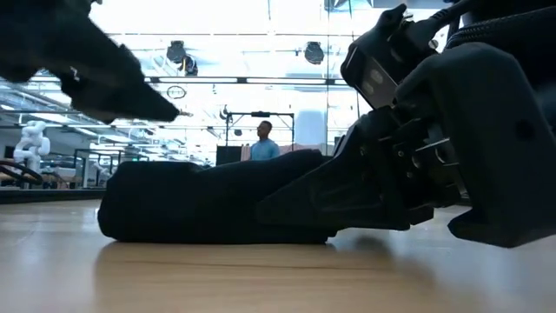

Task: Roll napkin
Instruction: Roll the black napkin

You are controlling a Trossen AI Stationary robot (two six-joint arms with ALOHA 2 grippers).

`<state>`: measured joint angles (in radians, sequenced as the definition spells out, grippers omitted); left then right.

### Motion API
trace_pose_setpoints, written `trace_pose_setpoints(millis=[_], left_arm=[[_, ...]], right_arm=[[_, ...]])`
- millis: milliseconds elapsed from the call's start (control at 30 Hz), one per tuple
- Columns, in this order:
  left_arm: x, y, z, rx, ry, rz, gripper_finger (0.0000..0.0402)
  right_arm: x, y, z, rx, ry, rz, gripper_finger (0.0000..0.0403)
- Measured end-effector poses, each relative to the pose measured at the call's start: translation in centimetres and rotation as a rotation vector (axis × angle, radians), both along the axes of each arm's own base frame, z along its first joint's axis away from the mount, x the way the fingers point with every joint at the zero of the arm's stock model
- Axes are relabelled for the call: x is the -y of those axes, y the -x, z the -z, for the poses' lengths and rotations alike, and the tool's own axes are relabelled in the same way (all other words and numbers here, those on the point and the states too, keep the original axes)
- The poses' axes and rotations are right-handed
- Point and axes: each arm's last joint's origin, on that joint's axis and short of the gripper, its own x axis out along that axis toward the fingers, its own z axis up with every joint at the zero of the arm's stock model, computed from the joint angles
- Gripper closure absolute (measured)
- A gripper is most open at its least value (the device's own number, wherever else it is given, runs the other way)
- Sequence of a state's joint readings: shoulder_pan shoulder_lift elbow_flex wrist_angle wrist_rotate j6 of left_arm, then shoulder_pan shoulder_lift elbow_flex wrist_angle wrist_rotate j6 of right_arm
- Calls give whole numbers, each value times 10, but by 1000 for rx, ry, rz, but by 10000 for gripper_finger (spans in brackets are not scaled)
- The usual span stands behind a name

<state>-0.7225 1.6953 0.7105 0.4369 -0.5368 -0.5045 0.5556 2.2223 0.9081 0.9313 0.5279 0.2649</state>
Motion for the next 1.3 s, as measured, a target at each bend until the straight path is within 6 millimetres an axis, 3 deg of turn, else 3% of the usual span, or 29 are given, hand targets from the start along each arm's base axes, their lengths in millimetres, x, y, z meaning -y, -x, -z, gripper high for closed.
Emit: trace_pose_setpoints(millis=[333, 533, 733, 1100, 1300], left_arm=[[7, 0, 29, 27, -250, -35, 59], [17, -10, 43, 16, -304, -30, 65], [22, -18, 50, 20, -355, -62, 139], [16, -23, 58, -21, -342, -81, 364], [8, -31, 59, -82, -158, -68, 365]], right_arm=[[0, 0, 1, -5, -61, 21, 353], [0, 0, 1, -6, -83, 29, 353], [1, 0, 1, -6, -113, 42, 353], [0, 1, 0, -9, -93, 26, 342], [-5, 7, -7, -66, 72, -16, 240]])
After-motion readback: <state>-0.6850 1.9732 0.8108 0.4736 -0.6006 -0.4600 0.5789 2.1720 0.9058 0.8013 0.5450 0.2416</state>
